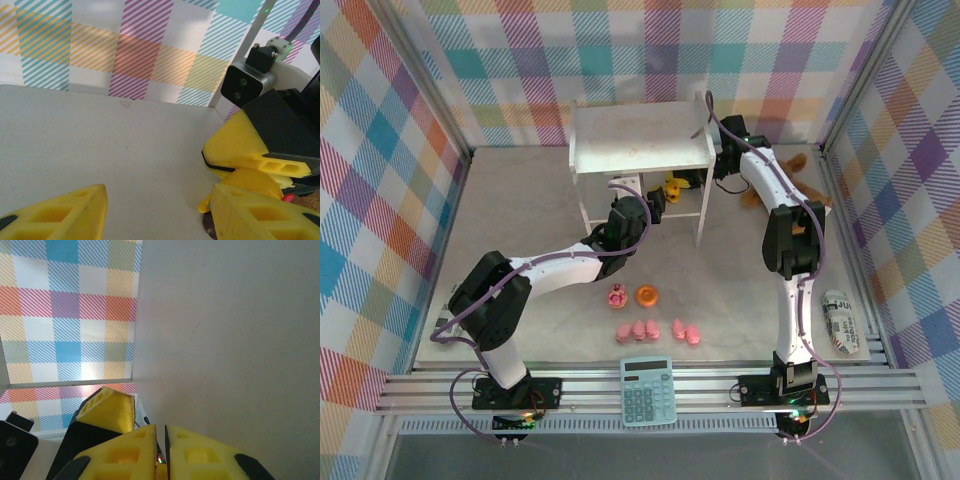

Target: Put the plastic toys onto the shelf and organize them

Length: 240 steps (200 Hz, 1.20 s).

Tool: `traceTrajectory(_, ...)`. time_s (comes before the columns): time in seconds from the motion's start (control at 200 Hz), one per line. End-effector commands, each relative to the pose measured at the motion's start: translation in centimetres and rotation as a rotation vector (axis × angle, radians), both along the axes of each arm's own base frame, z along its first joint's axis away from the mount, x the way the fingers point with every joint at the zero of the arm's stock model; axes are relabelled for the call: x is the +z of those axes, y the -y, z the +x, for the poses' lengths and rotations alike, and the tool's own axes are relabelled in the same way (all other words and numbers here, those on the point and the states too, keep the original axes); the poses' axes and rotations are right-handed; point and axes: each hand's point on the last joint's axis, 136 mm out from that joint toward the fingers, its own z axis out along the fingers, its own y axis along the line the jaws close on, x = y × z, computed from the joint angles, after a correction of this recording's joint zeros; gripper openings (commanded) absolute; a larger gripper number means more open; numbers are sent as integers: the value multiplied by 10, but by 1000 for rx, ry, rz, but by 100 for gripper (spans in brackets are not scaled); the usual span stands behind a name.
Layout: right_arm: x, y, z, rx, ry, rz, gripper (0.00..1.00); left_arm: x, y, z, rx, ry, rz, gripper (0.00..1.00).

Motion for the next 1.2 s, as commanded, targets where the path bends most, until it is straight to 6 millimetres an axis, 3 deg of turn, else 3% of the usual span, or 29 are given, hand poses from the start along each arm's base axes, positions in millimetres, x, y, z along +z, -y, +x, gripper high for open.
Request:
traceTrajectory(0.0, 5, -8, -5, 49, 9, 43, 15, 13, 0, 3, 14, 24, -35, 57)
traceTrajectory(0.75, 2, -18, -12, 88, -13, 66, 15, 16, -10, -2, 37, 34, -30, 57)
traceTrajectory(0.925, 0, -12, 5, 8, 10, 17, 20, 18, -13, -4, 39, 39, -27, 57)
traceTrajectory(1.195, 9, 8, 27, -126, 69, -11, 20, 22, -19, -7, 46, 47, -22, 57)
